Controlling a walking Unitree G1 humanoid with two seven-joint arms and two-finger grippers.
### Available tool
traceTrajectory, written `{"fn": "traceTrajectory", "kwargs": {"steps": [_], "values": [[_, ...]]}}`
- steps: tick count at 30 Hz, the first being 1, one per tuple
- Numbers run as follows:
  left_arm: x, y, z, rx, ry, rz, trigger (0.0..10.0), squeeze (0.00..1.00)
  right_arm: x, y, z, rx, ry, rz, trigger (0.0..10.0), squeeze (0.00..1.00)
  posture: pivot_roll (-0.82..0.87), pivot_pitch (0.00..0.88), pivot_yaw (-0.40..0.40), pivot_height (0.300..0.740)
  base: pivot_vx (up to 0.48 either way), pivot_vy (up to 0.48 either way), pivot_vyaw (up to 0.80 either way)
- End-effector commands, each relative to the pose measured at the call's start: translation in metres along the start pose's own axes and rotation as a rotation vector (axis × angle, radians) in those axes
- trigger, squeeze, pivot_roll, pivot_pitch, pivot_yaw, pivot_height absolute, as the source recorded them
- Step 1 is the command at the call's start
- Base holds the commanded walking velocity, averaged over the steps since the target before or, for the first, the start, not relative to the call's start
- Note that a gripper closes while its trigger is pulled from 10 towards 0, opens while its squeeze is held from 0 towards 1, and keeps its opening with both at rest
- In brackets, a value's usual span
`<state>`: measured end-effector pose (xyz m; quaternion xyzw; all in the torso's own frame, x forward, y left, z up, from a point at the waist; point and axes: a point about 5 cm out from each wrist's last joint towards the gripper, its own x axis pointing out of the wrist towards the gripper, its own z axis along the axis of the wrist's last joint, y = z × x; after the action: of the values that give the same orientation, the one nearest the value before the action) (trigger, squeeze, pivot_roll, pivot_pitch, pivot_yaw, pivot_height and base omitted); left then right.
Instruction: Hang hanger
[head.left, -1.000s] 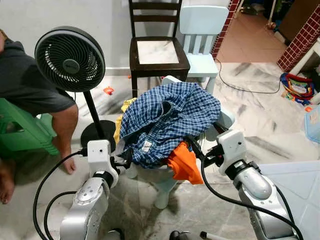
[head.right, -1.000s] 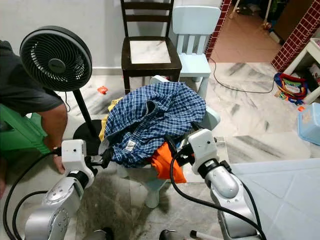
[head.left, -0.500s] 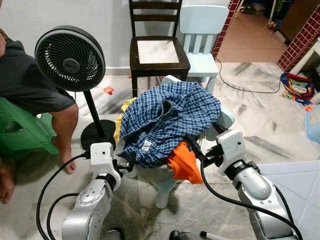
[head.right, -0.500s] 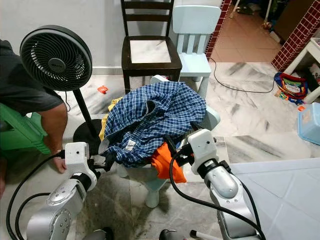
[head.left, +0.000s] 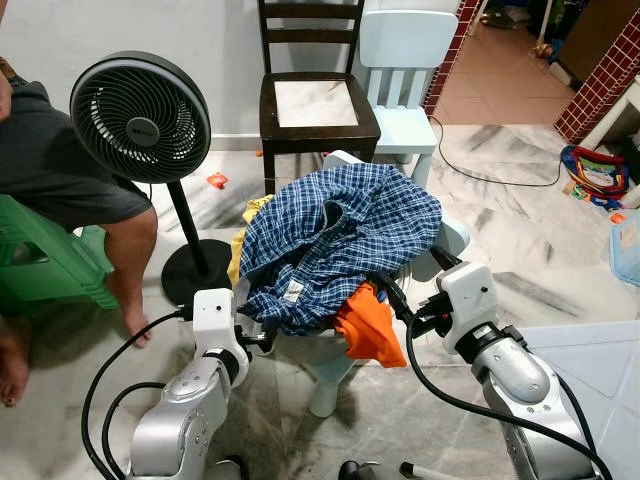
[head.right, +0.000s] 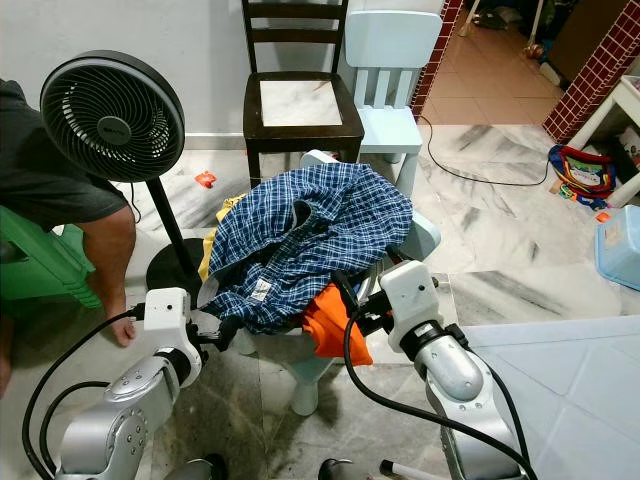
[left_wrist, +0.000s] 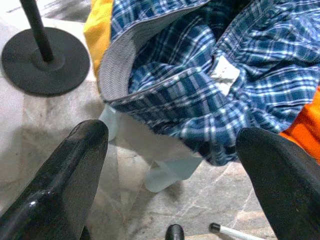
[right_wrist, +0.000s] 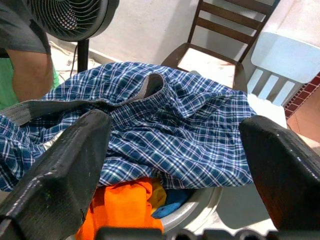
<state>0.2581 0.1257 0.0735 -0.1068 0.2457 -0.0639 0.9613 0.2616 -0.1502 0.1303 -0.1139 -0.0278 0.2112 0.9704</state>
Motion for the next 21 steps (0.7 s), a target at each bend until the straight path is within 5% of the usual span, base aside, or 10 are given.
{"fn": "traceTrajectory", "kwargs": {"steps": [1,21], "values": [[0.002,-0.002,-0.005,0.004,0.033,0.001,10.0,0.0,-0.004,-0.003,0.002,-0.003,0.002,-0.004,10.0,0.0,-0.1,0.186,-0.076,0.74,0.0,0.0,0.0],[0.026,-0.005,-0.003,0.001,0.027,-0.02,10.0,0.0,-0.005,-0.003,0.002,-0.004,0.007,-0.01,10.0,0.0,-0.11,0.187,-0.077,0.74,0.0,0.0,0.0]]}}
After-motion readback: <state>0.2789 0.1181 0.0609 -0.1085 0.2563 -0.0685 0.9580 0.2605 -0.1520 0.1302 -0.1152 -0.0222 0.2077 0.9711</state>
